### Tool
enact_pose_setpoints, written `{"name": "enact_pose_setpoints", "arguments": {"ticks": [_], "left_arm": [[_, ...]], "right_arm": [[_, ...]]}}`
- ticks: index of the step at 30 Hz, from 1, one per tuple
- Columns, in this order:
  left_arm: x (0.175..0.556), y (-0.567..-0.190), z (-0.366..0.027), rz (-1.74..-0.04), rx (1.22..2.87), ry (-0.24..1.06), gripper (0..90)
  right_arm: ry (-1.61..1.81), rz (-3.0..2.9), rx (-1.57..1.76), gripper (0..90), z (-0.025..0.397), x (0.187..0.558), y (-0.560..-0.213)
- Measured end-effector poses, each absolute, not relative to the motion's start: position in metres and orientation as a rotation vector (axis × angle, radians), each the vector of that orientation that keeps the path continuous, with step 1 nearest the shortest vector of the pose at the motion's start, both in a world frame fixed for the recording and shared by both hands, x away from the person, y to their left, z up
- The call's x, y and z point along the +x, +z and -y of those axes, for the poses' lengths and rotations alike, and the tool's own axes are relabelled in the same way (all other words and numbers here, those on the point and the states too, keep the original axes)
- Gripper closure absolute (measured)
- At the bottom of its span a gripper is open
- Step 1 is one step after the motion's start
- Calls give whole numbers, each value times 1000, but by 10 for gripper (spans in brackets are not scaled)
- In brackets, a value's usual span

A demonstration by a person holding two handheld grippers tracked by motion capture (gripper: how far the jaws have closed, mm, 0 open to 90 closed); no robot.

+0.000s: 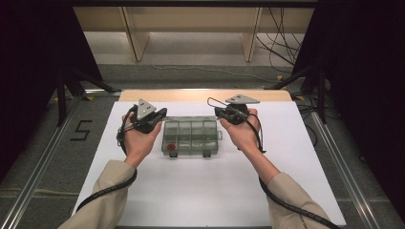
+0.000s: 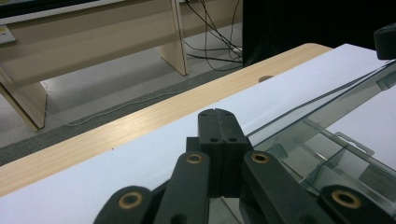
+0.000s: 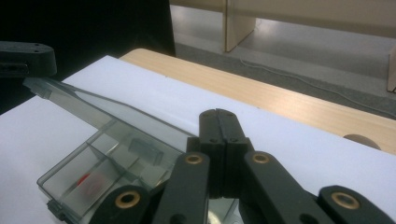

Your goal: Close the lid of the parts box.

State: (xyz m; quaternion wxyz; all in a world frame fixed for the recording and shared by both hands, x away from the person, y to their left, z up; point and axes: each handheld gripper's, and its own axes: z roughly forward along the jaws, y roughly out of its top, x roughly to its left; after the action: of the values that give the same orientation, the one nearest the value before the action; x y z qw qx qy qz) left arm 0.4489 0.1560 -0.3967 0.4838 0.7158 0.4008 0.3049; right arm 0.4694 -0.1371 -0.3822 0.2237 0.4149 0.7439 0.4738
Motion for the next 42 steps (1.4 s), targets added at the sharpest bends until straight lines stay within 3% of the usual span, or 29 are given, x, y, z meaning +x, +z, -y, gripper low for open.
{"name": "enact_pose_setpoints", "arguments": {"ticks": [42], "left_arm": [[436,-396,-160,-1018,1831,656,900]], "right_arm": [[1267,-2133,1176,900,142,457,-392]]}}
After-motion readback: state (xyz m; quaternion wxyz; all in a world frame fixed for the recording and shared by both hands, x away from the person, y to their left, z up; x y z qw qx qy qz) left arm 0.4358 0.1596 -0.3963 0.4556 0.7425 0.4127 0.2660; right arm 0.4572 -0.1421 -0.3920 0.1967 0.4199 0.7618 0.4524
